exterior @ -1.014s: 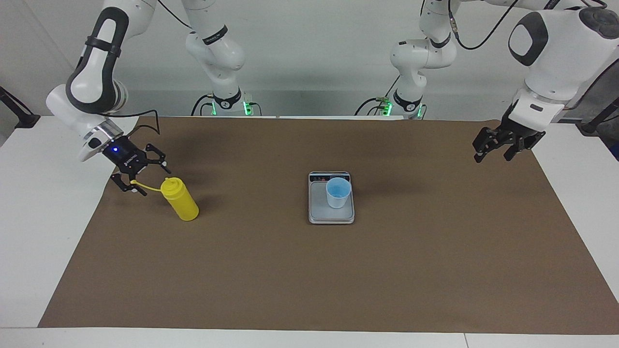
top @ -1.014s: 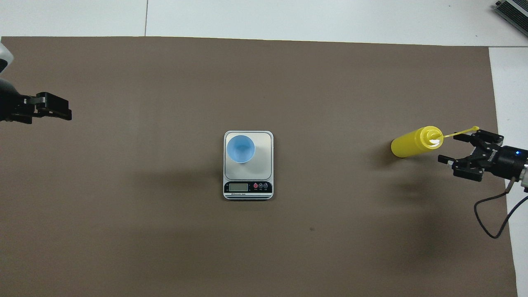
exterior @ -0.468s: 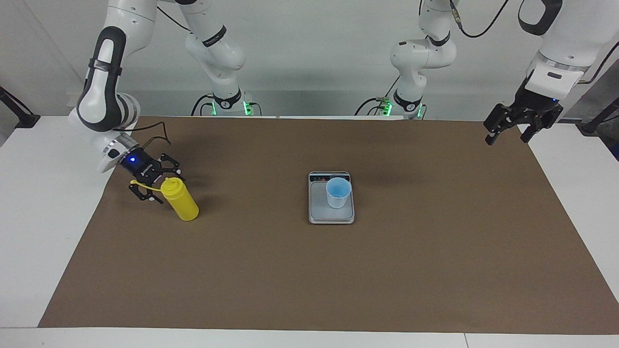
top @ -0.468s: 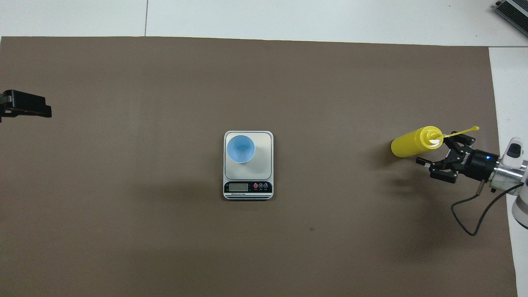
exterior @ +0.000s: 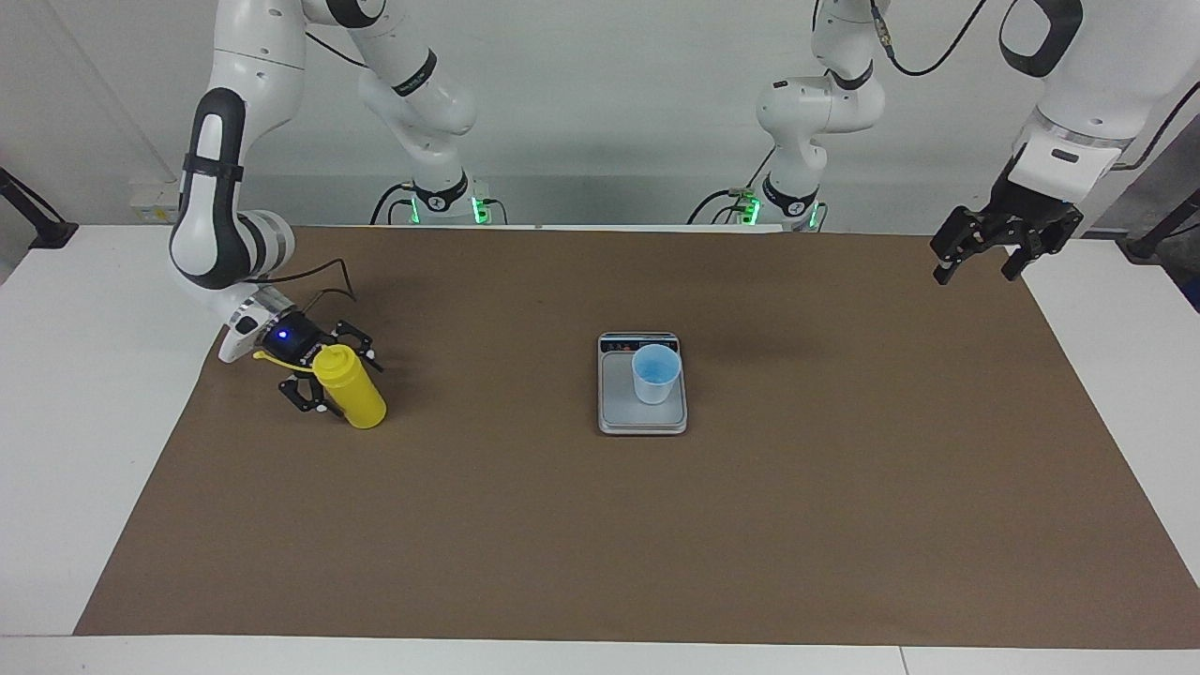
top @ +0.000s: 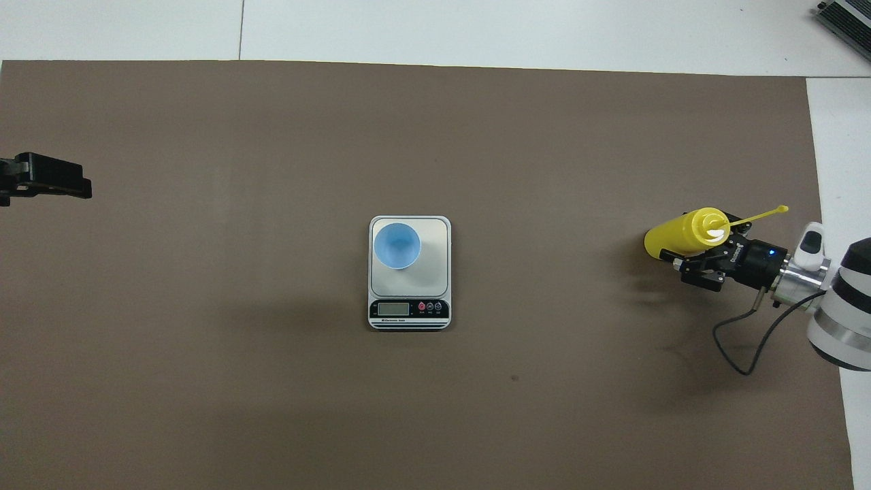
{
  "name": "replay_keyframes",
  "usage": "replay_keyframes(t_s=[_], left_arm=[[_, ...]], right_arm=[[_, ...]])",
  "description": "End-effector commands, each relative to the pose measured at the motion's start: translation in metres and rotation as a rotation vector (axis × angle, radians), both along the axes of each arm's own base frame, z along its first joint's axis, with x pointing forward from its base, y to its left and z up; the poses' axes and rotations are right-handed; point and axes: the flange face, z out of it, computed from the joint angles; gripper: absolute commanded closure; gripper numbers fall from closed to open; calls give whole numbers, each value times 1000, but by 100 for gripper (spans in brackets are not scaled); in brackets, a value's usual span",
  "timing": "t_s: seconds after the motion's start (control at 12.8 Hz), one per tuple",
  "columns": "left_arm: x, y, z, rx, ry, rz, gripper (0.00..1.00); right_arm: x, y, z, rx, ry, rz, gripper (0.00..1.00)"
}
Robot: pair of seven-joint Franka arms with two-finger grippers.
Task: Pour seasoning into cup on scale with both arms
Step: 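Grasp the yellow squeeze bottle with the right gripper, then lift the yellow bottle with the right gripper and carry it over the cup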
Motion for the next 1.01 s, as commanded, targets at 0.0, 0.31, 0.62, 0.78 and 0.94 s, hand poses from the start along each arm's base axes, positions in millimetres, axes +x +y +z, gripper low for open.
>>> replay_keyframes(t_s=[0.0, 0.31, 0.62, 0.78, 0.94], left_arm=[[-5, 10, 0, 18, 15, 10, 0], [-5, 17, 0, 18, 15, 26, 0], [-5, 17, 0, 18, 15, 26, 0], [-5, 17, 0, 18, 15, 26, 0], [-5, 17, 0, 18, 15, 26, 0]], right_arm=[[10, -5, 10, -4, -38, -16, 25], [23, -1, 30, -11, -52, -21, 69], [40, 39, 81, -63, -52, -31, 68], [44, 68, 108, -122, -53, -7, 68], [47, 95, 128, -187, -20, 25, 67]])
